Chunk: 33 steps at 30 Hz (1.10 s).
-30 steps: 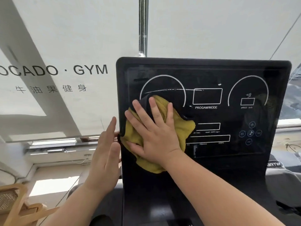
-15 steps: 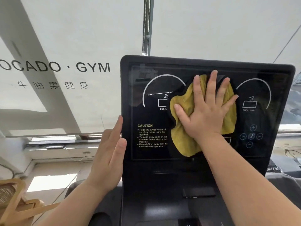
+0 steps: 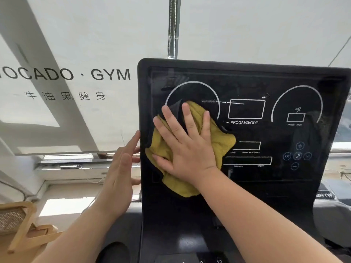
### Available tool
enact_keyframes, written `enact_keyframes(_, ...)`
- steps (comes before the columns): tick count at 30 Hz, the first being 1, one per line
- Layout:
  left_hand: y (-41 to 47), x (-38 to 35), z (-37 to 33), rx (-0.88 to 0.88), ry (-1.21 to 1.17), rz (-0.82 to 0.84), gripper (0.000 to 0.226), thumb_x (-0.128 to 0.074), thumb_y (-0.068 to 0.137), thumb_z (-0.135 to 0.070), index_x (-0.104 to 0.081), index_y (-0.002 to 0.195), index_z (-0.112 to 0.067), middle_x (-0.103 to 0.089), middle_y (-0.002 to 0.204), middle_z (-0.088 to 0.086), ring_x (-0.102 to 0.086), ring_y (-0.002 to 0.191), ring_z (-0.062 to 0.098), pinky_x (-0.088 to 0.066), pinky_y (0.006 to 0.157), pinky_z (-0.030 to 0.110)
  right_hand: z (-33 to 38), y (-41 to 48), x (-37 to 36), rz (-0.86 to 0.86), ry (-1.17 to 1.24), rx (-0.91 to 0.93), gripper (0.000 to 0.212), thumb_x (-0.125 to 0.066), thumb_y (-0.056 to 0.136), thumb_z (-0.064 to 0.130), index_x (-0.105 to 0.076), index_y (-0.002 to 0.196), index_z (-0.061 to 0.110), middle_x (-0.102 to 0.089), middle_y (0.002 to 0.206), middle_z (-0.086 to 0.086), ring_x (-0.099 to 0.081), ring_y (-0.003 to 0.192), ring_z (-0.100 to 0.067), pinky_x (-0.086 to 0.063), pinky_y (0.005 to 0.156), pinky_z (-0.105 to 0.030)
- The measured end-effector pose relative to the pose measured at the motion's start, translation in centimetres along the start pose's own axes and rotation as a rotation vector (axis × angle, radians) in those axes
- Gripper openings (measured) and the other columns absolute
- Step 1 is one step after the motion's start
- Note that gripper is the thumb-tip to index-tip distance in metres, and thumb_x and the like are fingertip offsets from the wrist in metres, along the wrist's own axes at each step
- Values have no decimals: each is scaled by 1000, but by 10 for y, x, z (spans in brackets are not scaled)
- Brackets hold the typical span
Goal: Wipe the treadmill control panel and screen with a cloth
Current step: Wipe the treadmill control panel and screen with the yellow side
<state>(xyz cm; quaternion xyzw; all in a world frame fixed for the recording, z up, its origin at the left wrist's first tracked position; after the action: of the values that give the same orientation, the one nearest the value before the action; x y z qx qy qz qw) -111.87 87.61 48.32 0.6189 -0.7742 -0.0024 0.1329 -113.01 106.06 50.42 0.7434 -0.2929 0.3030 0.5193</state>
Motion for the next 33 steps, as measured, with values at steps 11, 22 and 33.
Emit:
enact_keyframes(11,-5,6,1,21,-72,94,87,-22,66,-102,-35,143,-64,-47,141,-24,-48,129,-3,-54,88,43,-79,33,27,-30,-51,-250,93,-34,94,76,-9,165,22,-1,173,-6,1,158,-40,0,121,-73)
enact_keyframes(22,-14,8,19,50,-147,21,92,-28,71,-98,-38,148,-49,-50,143,-22,-53,127,2,-54,98,53,8,89,28,-57,-24,-13,82,-39,97,68,-22,164,24,-13,173,-1,-7,158,-40,-4,122,-69)
enact_keyframes(33,-29,-28,-4,-4,324,4,95,-13,80,-78,-2,160,-29,-8,154,-26,4,143,-11,4,114,14,-76,-71,-5,18,-100,-13,90,-49,89,72,-25,162,26,-18,171,-4,-12,158,-38,-10,122,-70)
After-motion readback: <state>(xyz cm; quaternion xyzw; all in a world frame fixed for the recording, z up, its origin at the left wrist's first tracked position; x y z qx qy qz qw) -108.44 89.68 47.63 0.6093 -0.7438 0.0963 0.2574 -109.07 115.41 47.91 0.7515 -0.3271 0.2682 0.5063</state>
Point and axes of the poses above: each hand's wrist, its own y-axis towards the middle knuckle, its own x-axis out of the back of the hand, z = x × y, the point moved 3 cm from there along y, towards the middle knuckle
